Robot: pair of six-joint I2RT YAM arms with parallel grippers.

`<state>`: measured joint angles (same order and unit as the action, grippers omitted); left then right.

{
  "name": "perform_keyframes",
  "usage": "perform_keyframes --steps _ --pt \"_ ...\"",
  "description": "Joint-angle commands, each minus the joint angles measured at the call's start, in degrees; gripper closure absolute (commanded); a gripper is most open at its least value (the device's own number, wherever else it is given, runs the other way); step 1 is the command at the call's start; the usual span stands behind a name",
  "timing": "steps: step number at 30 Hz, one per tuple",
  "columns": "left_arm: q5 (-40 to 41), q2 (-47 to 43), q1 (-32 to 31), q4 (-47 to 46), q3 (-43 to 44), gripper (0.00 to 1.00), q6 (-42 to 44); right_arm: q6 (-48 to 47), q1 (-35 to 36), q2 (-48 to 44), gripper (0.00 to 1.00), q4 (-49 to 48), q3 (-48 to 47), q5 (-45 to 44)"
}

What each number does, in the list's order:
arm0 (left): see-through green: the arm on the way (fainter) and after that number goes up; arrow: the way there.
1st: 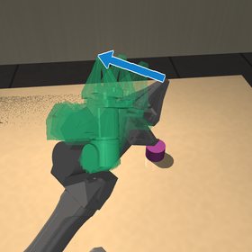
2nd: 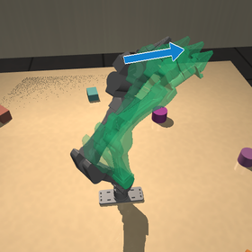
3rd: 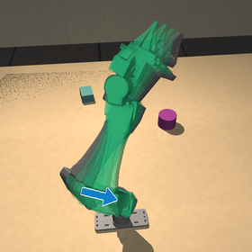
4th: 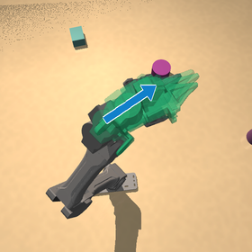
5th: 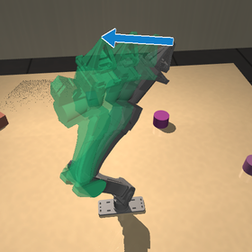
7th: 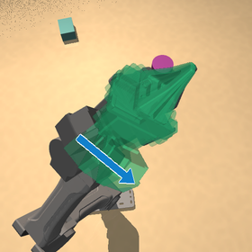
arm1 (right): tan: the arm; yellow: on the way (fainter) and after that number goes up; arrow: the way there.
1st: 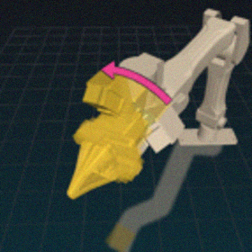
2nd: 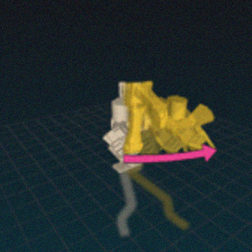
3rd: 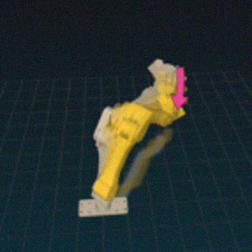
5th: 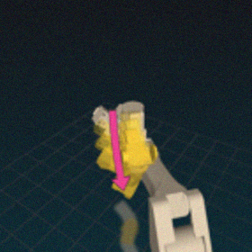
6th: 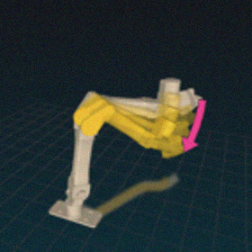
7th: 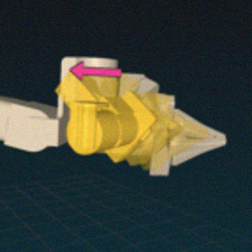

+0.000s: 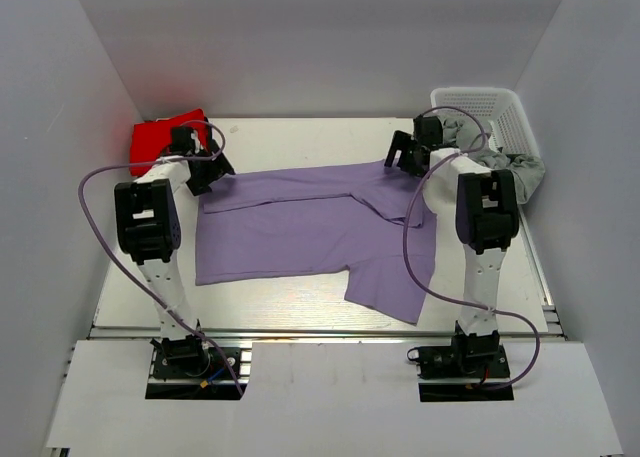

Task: Fold and stack the t-shirts
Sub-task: Fold the flattened tshirt in 1/3 of the way, then grap the side of the flattened tshirt closest away from the robot with both arms

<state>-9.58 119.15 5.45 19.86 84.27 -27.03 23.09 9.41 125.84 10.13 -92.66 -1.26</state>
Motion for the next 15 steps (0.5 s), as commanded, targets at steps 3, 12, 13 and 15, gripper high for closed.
perform_keyframes --steps 3,12,13,15 --pt "3.6 -3.7 0.2 8.4 4.4 0.01 2.1 -7.8 0.7 -6.2 0.1 2.7 -0.4 0.7" --pt "14.8 -25.4 0.2 16.3 -11.3 0.01 -3.0 -8.2 5.1 -29.1 0.1 -1.2 22.1 -0.5" --pt "14.8 -27.6 0.2 16.4 -13.8 0.01 -4.0 -7.6 5.4 -30.5 0.1 -3.2 23.8 -0.8" --pt "15.3 -33.6 0.2 16.4 -20.9 0.01 -6.2 -4.6 6.1 -35.6 0.1 -4.1 31.0 -1.6"
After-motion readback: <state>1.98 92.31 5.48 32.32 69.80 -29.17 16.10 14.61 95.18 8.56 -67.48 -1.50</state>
